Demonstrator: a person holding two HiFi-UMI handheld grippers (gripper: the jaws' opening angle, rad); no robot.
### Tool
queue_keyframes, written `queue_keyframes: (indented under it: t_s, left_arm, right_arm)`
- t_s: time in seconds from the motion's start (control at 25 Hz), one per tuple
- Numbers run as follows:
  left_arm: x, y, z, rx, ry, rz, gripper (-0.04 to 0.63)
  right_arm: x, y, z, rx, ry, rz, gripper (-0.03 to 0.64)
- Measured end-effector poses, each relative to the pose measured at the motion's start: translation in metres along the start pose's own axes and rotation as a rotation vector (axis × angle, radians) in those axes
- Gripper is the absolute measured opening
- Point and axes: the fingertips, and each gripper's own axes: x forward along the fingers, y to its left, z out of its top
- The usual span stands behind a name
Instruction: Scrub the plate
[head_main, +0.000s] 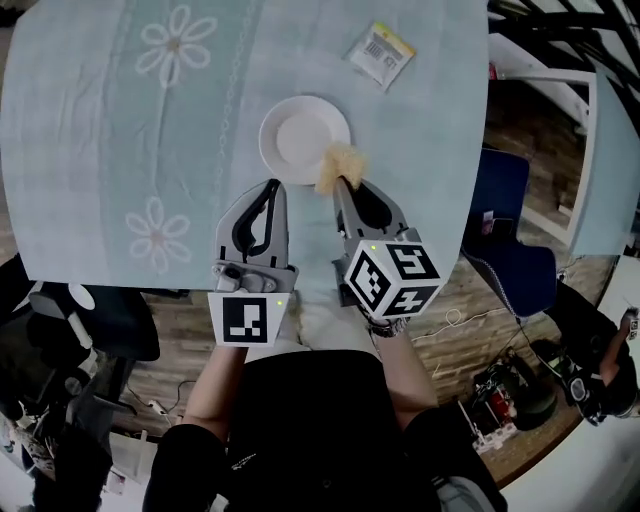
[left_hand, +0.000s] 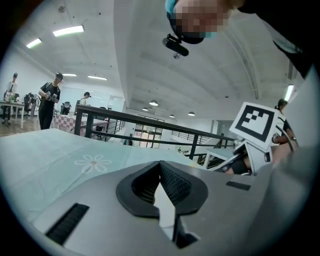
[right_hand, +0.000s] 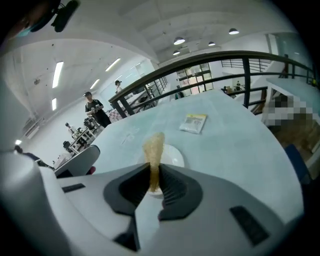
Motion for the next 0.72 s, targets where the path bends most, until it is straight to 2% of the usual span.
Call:
queue_keyframes:
  t_s: [0.16, 0.48, 0.72]
  left_arm:
    - [-0.027, 0.012, 0.033, -0.026, -0.029, 0.048, 0.012]
    - [-0.100, 0.041, 0.093, -0.031, -0.126, 0.209, 0.012]
    - [-0.160, 0.051, 0.117, -0.010, -0.153, 0.276, 0.012]
  right_arm:
    - [-0.023, 0.049, 0.019, -0.080, -0.062, 0.091, 0.052]
    - [-0.068, 0.158, 0.058, -0.242, -0.228, 0.266, 0.052]
    - [-0.115, 0.218, 0.057, -0.341, -0.329, 0.294, 0.052]
